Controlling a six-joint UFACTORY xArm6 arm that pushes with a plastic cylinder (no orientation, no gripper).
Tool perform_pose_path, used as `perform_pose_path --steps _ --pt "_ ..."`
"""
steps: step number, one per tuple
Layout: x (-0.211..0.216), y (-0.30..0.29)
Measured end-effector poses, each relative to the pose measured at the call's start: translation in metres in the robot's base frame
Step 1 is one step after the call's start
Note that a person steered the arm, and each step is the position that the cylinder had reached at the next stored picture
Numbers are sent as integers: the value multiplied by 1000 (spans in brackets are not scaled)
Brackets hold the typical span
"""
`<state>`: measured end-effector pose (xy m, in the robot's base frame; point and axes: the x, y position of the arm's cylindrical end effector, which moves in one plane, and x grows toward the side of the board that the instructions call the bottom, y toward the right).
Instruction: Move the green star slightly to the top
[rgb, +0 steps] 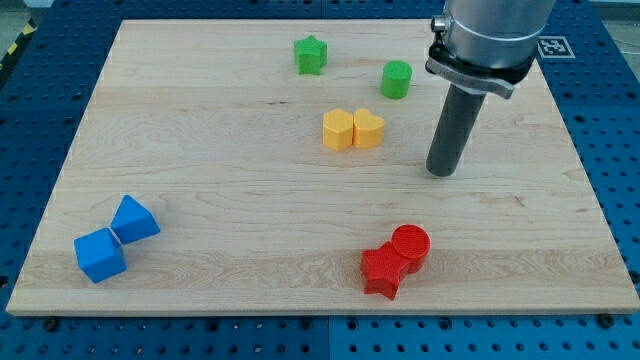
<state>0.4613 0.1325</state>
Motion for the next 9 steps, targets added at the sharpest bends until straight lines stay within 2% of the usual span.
perform_pose_path --steps 2,4,9 --pt "-34 0" --pt "-38 0" --pt "-84 -83"
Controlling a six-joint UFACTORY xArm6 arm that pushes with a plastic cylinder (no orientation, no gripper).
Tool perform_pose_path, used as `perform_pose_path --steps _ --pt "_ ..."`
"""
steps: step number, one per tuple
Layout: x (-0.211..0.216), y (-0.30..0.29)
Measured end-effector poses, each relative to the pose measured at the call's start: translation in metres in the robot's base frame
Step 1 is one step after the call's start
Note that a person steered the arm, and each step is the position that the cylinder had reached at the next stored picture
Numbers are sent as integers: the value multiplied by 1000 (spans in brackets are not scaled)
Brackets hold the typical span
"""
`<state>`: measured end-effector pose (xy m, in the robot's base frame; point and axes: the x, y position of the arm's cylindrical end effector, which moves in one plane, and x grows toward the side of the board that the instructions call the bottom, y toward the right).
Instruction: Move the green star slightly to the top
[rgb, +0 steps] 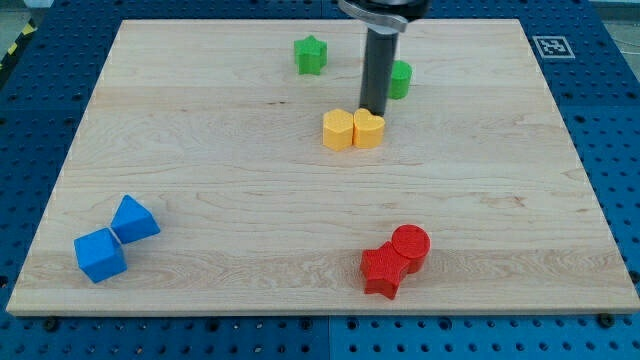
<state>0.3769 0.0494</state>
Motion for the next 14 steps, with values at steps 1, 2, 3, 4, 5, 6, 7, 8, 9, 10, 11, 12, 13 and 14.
perform_pose_path --steps 1,2,3,4,5,6,7,8,9,10,11,12,13,14 --pt "-5 -30" --pt "-38 -49" --pt "-65 -49" --pt "-70 -50" --pt "-69 -58" --pt "-64 -80" --pt "-65 -100" --pt "-68 -122" --pt "-77 -125" --pt "-81 -115" --pt "-81 -101" --pt "-84 -99" --pt "-88 -96" --pt "-90 -81"
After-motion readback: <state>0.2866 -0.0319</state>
